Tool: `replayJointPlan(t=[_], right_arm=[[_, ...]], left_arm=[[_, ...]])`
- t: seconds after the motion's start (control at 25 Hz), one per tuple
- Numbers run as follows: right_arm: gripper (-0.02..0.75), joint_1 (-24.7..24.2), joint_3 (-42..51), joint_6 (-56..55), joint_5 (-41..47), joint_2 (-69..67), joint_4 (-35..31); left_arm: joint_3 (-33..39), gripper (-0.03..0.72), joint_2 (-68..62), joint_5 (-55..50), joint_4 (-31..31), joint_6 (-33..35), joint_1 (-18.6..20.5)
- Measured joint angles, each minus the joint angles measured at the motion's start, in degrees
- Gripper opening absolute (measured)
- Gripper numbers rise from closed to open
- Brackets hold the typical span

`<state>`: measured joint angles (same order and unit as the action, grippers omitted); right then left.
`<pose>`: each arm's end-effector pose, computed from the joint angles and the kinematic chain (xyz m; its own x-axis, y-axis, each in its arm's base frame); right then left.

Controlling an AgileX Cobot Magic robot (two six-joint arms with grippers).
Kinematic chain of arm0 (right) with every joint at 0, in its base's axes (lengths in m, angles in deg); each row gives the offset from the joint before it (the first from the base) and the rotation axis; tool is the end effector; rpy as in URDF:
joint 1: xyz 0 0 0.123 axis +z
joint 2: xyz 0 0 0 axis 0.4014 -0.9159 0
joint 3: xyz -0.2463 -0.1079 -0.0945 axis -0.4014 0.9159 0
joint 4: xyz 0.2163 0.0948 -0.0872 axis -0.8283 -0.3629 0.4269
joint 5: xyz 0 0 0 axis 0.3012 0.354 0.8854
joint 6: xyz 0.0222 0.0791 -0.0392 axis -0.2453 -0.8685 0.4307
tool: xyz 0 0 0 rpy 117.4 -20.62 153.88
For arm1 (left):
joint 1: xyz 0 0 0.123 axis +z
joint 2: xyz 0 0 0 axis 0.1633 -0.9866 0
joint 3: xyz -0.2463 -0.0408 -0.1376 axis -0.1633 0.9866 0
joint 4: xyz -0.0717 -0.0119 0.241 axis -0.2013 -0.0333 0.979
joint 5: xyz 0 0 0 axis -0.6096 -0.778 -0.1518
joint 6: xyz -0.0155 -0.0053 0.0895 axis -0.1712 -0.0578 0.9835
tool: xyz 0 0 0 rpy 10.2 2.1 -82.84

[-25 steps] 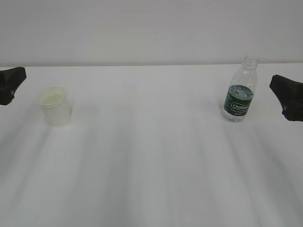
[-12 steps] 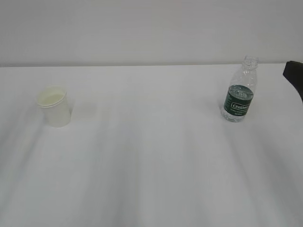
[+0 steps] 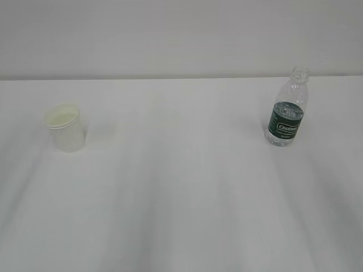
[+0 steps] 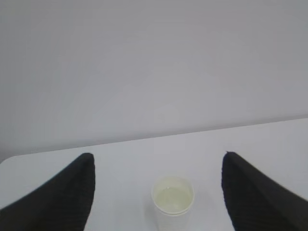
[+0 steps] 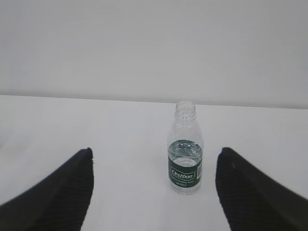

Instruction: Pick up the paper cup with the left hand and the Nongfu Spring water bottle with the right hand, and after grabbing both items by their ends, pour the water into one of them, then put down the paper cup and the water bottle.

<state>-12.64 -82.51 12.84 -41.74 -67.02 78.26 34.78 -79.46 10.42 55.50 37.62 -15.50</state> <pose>0.1447 0.0282 0.2914 -0.2245 -0.0620 -0.9725 -0.1952 0.9806 -0.0175 0.1583 -0.0186 0.3036 -0.0746 0.0158 -0.9971 0.1251 0.9921 0.0064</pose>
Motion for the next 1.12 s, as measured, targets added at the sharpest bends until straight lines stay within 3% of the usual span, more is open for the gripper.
replayJointPlan(t=[0.56, 0.8, 1.12], right_arm=[[0.592, 0.0, -4.21, 0.08, 17.01, 6.07, 1.84], [0.592, 0.0, -7.95, 0.08, 27.61, 7.01, -0.32], [0.592, 0.0, -9.37, 2.07, 39.44, 13.67, -0.4]], left_arm=[[0.0, 0.587, 15.7, -17.82, -0.99, 0.0, 0.0], [0.0, 0.587, 20.86, -21.88, -0.7, -0.09, 0.0], [-6.18, 0.587, 25.24, -36.79, -3.76, -0.09, 0.0]])
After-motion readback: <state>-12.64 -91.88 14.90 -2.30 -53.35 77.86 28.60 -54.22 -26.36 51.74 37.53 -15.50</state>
